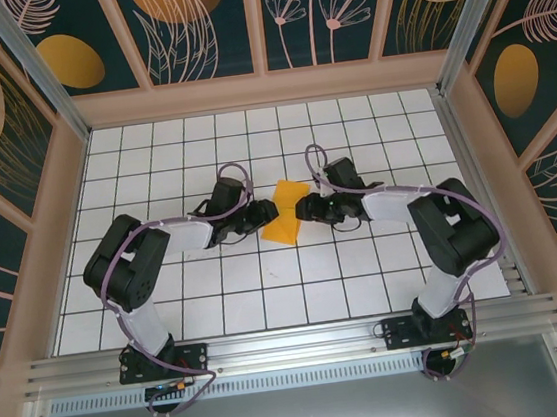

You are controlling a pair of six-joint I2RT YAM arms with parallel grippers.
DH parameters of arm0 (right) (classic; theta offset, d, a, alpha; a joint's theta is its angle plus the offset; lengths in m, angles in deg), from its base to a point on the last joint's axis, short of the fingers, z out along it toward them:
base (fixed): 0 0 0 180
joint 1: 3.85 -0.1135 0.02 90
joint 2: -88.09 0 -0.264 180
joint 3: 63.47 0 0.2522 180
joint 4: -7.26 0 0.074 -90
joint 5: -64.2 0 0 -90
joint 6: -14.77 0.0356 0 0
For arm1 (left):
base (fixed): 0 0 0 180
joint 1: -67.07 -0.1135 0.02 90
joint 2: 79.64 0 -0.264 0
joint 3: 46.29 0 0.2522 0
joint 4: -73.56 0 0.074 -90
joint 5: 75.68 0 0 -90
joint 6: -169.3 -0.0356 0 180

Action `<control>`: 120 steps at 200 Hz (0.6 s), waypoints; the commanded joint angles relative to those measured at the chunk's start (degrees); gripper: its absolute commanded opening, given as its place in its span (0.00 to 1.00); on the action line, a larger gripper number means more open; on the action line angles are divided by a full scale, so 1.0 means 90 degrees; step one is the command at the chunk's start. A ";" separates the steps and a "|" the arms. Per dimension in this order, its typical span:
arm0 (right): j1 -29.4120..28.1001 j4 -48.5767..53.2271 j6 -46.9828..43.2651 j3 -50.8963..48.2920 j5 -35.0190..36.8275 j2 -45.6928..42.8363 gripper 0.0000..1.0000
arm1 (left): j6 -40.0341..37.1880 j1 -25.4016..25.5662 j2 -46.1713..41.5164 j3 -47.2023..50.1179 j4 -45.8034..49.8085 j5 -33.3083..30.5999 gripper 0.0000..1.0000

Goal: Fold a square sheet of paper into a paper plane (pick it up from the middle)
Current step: Fold the triangle a second time at the center of the table.

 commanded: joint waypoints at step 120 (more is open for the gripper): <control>0.0237 -0.1524 0.0410 -0.0259 -0.0999 0.0278 0.07 | 0.0521 -0.0141 0.0274 0.0088 -0.0814 0.0915 0.47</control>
